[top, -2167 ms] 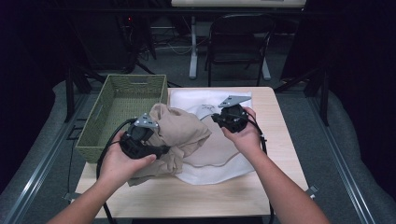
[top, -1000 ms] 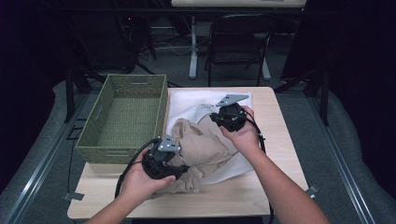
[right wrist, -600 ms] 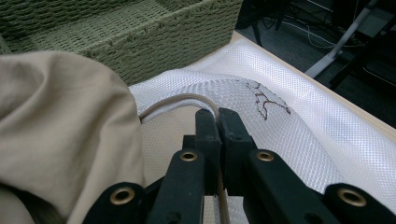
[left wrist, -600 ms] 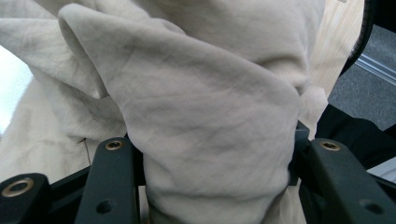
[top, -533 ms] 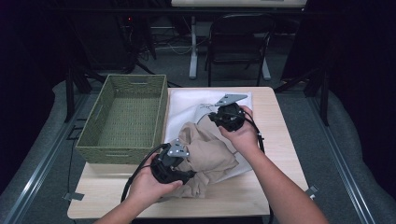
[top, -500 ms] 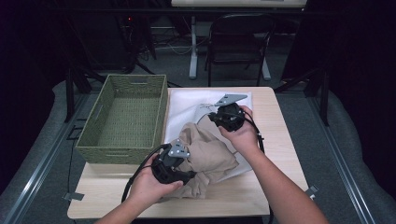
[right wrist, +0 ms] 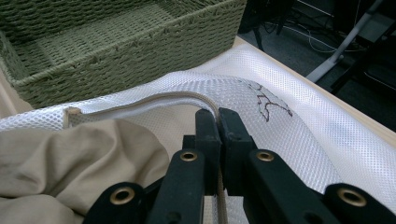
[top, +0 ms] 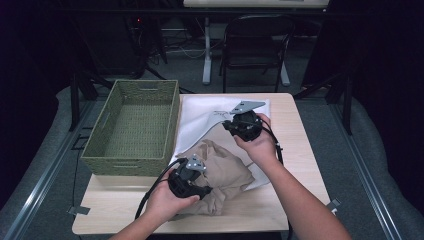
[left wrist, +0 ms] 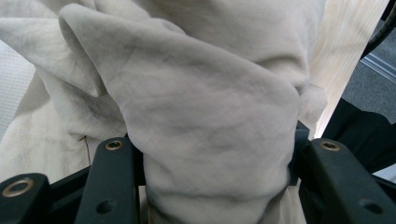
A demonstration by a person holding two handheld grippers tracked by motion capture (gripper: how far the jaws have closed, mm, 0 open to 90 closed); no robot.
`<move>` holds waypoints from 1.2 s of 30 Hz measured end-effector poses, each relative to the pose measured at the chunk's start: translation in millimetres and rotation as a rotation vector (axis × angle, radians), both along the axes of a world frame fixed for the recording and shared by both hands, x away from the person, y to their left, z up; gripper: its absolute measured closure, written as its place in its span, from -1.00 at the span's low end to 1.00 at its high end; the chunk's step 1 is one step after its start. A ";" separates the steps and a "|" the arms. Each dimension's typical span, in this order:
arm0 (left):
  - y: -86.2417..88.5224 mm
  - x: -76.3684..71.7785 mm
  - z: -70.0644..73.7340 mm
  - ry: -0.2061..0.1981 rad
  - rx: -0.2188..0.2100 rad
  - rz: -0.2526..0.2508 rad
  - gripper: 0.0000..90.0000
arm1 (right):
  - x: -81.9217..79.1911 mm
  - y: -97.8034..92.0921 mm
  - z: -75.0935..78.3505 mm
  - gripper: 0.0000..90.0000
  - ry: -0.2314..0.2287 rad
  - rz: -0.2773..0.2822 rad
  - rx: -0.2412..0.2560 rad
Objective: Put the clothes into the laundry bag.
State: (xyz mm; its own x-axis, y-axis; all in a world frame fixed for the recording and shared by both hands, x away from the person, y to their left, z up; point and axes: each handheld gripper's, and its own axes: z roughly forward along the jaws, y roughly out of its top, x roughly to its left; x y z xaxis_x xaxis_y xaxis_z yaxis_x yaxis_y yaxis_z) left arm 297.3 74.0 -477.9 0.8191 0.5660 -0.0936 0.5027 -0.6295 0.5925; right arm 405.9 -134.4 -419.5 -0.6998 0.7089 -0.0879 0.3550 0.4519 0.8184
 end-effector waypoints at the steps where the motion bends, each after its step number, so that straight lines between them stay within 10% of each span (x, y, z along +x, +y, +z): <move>1: -0.4 0.4 -1.6 0.002 -0.002 0.002 0.08 | -0.2 -0.3 0.7 0.95 -0.002 0.002 -0.003; 36: 0.1 27.9 -23.4 0.003 -0.030 0.154 0.07 | -16.7 -7.5 -1.1 0.95 -0.047 0.010 0.000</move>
State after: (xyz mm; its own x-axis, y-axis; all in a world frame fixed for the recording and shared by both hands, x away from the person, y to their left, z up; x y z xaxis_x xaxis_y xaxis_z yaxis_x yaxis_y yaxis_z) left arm 325.2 74.1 -501.2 0.7224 0.6819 -0.1148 0.5938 -0.5266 0.6084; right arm 389.2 -141.9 -420.6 -0.7019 0.7019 -0.1212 0.3116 0.4556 0.8339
